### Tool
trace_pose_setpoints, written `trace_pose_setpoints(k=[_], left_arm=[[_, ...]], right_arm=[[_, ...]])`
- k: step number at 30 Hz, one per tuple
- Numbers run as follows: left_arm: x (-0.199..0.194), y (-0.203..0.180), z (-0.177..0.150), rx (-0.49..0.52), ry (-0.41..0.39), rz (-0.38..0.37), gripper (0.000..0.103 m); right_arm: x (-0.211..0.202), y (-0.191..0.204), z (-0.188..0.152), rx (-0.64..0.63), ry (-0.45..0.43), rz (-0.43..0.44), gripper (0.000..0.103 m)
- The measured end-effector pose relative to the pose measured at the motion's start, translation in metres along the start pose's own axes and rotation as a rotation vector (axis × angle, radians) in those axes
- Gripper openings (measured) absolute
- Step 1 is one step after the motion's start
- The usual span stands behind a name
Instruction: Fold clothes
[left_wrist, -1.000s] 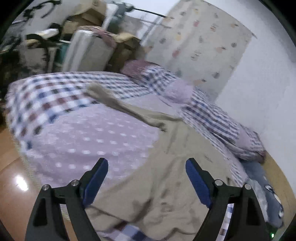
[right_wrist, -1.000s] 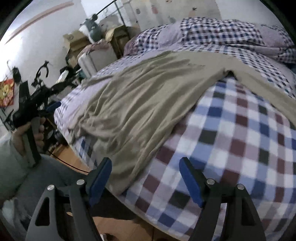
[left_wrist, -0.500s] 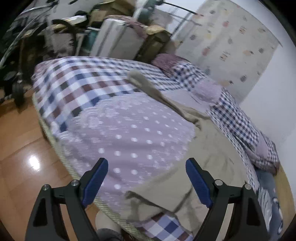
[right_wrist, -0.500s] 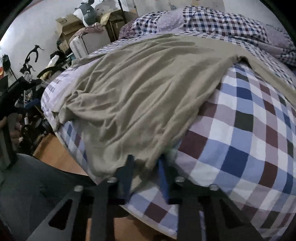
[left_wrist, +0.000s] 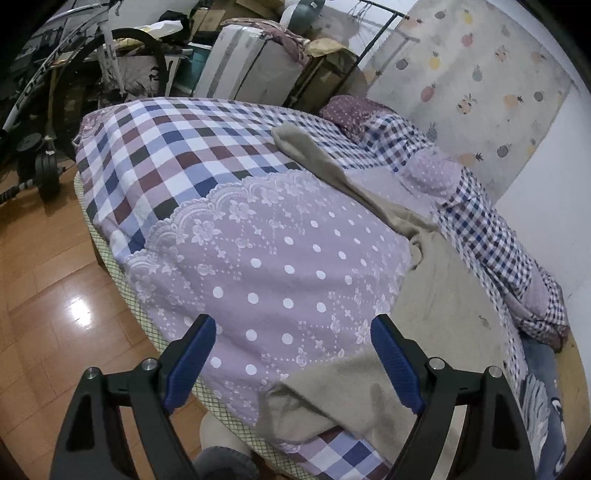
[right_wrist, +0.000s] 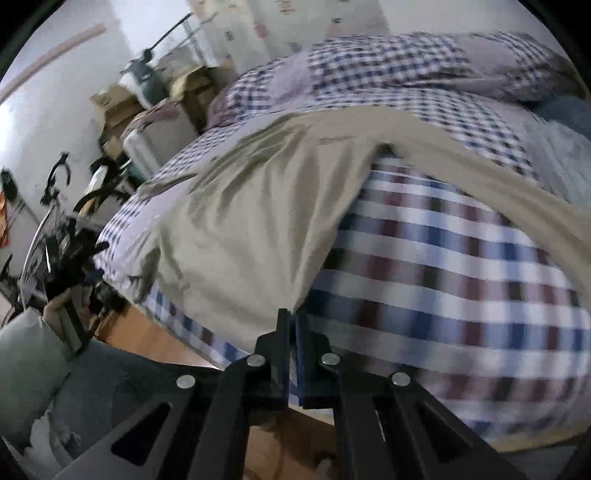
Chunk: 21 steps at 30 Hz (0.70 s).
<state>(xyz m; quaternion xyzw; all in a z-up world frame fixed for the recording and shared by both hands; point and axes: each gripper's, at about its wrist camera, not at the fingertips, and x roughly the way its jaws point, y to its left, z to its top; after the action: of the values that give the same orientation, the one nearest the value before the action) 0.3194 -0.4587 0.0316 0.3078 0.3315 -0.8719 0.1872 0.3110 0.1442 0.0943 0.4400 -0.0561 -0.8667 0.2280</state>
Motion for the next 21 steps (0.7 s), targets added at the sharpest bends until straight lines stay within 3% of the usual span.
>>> trace_pose_setpoints(k=[4,9,15,17,21], left_arm=[[0.003,-0.002,-0.001,-0.006,0.013,0.007,0.089],[0.007,-0.009,-0.002,0.020,0.026,0.020,0.089],[0.012,-0.014,-0.002,0.029,0.043,0.028,0.089],[0.012,-0.015,-0.003,0.023,0.041,0.025,0.089],[0.014,-0.020,-0.002,0.034,0.047,0.022,0.089]], right_arm=[[-0.003,-0.053,-0.007,0.121,0.032,-0.112,0.000],[0.005,-0.085,-0.016,0.221,0.061,-0.244,0.002],[0.004,-0.106,-0.021,0.322,0.074,-0.140,0.011],[0.012,-0.106,-0.025,0.305,0.112,-0.098,0.023],[0.025,-0.095,-0.029,0.236,0.170,-0.046,0.028]])
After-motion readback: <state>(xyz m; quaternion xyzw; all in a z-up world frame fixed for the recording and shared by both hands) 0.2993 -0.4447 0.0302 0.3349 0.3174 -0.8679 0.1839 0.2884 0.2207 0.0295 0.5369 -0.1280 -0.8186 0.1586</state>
